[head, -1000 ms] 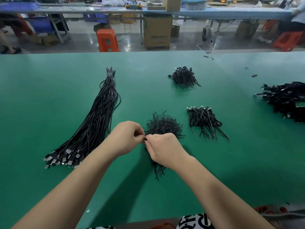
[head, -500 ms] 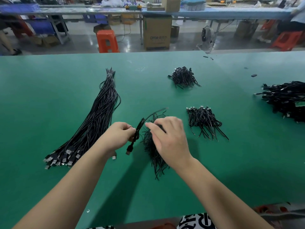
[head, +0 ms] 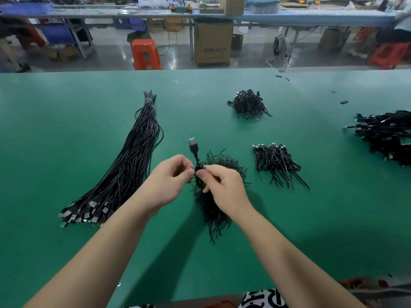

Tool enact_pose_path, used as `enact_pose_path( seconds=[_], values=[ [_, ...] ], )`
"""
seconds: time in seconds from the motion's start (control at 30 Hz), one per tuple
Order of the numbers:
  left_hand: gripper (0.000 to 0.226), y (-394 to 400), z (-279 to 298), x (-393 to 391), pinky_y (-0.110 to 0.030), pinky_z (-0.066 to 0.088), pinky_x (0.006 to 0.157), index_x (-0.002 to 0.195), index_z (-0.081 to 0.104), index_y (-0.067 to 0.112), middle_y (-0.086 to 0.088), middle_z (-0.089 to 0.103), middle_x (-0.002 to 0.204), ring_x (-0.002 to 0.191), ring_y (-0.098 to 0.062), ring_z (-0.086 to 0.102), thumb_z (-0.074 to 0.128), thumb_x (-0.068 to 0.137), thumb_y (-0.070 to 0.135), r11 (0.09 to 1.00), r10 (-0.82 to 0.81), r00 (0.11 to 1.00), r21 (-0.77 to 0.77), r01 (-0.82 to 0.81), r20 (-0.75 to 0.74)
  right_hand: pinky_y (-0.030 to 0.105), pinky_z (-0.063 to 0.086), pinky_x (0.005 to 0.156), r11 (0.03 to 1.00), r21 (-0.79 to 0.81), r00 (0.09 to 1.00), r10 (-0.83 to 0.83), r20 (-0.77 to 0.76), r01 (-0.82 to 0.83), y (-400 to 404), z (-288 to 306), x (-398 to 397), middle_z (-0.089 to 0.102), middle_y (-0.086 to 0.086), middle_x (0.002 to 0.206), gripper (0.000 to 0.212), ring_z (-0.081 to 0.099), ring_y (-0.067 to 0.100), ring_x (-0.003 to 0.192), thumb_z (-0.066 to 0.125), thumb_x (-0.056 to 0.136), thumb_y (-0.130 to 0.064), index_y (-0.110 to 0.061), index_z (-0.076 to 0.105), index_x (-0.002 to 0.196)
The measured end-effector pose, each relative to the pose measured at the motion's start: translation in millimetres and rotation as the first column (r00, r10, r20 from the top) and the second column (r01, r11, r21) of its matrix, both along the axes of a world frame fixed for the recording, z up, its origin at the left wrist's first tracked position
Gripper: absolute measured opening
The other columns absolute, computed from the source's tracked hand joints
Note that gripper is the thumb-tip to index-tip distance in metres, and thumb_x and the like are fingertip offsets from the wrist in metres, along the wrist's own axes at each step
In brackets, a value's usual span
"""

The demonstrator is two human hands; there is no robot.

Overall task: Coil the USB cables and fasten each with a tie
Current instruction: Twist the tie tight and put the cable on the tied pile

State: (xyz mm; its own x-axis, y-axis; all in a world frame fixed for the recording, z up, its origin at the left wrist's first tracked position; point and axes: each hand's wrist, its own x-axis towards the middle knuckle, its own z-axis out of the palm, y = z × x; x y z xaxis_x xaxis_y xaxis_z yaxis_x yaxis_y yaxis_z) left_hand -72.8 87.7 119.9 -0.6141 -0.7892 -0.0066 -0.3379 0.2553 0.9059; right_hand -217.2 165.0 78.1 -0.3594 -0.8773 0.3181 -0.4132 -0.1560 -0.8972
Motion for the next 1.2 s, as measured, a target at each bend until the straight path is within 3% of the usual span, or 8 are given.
enact_pose_path(
  seconds=[0.13, 0.27, 0.6, 0.7, 0.87, 1.0, 1.07, 1.2],
  values=[
    [0.013, 7, -2, -2, -0.035, 0.035, 0.077, 0.087, 0.053, 0.016, 0.011, 0.054, 0.08, 0.077, -0.014, 0.051, 0.055, 0.095, 0.006, 0.803, 0.05, 0.99, -0.595, 0.037, 0.13, 0.022, 0.047, 0.055, 0.982, 0.12, 0.882, 0.074, 0.466, -0.146, -4, 9, 4, 0.066, -0.008, 0.064, 0.033, 0.055, 0.01, 0.058, 0.061, 0.1, -0.021, -0.026, 0.077, 0.072],
    [0.009, 9, -6, -1, -0.035, 0.024, 0.072, 0.085, 0.056, 0.012, 0.007, 0.053, 0.081, 0.078, -0.023, 0.049, 0.051, 0.092, 0.008, 0.626, 0.053, 0.983, -0.773, 0.103, 0.174, 0.023, 0.045, 0.051, 0.967, 0.179, 0.794, 0.034, 0.607, -0.179, -7, 11, 1, 0.07, -0.003, 0.069, 0.012, 0.065, 0.012, 0.065, 0.064, 0.099, -0.021, -0.016, 0.067, 0.109],
    [0.021, 1, -12, -7, -0.017, 0.034, 0.054, 0.08, 0.06, 0.018, 0.011, 0.055, 0.064, 0.054, -0.001, 0.042, 0.057, 0.099, 0.012, 0.983, 0.182, 0.978, 0.002, -0.183, -0.098, 0.025, 0.056, 0.072, 0.974, 0.063, 0.904, 0.179, 0.389, -0.219, -7, 10, -5, 0.075, -0.001, 0.087, 0.029, 0.067, 0.011, 0.078, 0.064, 0.092, 0.005, -0.021, 0.071, 0.104],
    [0.017, 5, -13, -7, -0.019, 0.033, 0.055, 0.082, 0.057, 0.016, 0.01, 0.051, 0.066, 0.054, -0.002, 0.04, 0.057, 0.099, 0.011, 0.98, 0.142, 0.988, -0.134, -0.149, -0.061, 0.025, 0.048, 0.062, 0.989, 0.114, 0.943, 0.048, 0.33, -0.09, -9, 7, -7, 0.069, 0.003, 0.078, 0.011, 0.055, 0.012, 0.057, 0.075, 0.089, -0.015, -0.026, 0.076, 0.093],
    [0.022, 7, -16, -6, -0.037, 0.03, 0.075, 0.086, 0.054, 0.014, 0.003, 0.051, 0.079, 0.074, -0.021, 0.047, 0.056, 0.084, -0.007, 0.626, 0.091, 0.992, -0.78, 0.012, 0.089, 0.02, 0.035, 0.041, 0.951, 0.169, 0.785, 0.104, 0.611, -0.259, -7, 6, -5, 0.056, -0.005, 0.055, 0.023, 0.041, 0.008, 0.045, 0.065, 0.098, -0.027, -0.024, 0.079, 0.08],
    [0.033, 5, -25, 0, -0.038, 0.032, 0.075, 0.092, 0.053, 0.012, -0.004, 0.055, 0.082, 0.078, -0.028, 0.046, 0.055, 0.069, -0.012, 0.303, 0.066, 0.978, -0.938, 0.17, 0.199, 0.021, 0.032, 0.038, 0.928, 0.226, 0.728, 0.067, 0.682, -0.297, -8, 7, -8, 0.068, 0.001, 0.069, 0.013, 0.051, 0.008, 0.049, 0.067, 0.097, -0.027, -0.015, 0.07, 0.097],
    [0.03, 6, -25, -2, -0.038, 0.032, 0.076, 0.091, 0.055, 0.012, -0.003, 0.056, 0.082, 0.077, -0.029, 0.05, 0.06, 0.072, -0.012, 0.364, 0.081, 0.979, -0.92, 0.147, 0.189, 0.022, 0.034, 0.039, 0.934, 0.194, 0.71, 0.083, 0.699, -0.3, -8, 5, -9, 0.068, 0.003, 0.071, 0.007, 0.052, 0.012, 0.051, 0.067, 0.097, -0.024, -0.017, 0.068, 0.095],
    [0.016, 11, -20, -6, -0.026, 0.035, 0.074, 0.085, 0.055, 0.016, 0.007, 0.058, 0.078, 0.076, -0.014, 0.054, 0.052, 0.093, 0.002, 0.782, 0.089, 0.996, -0.619, -0.068, 0.003, 0.026, 0.052, 0.054, 0.939, 0.05, 0.65, 0.197, 0.734, -0.341, -7, 4, -13, 0.071, 0.006, 0.08, 0.018, 0.056, 0.013, 0.056, 0.059, 0.099, -0.007, -0.016, 0.074, 0.103]
  ],
)
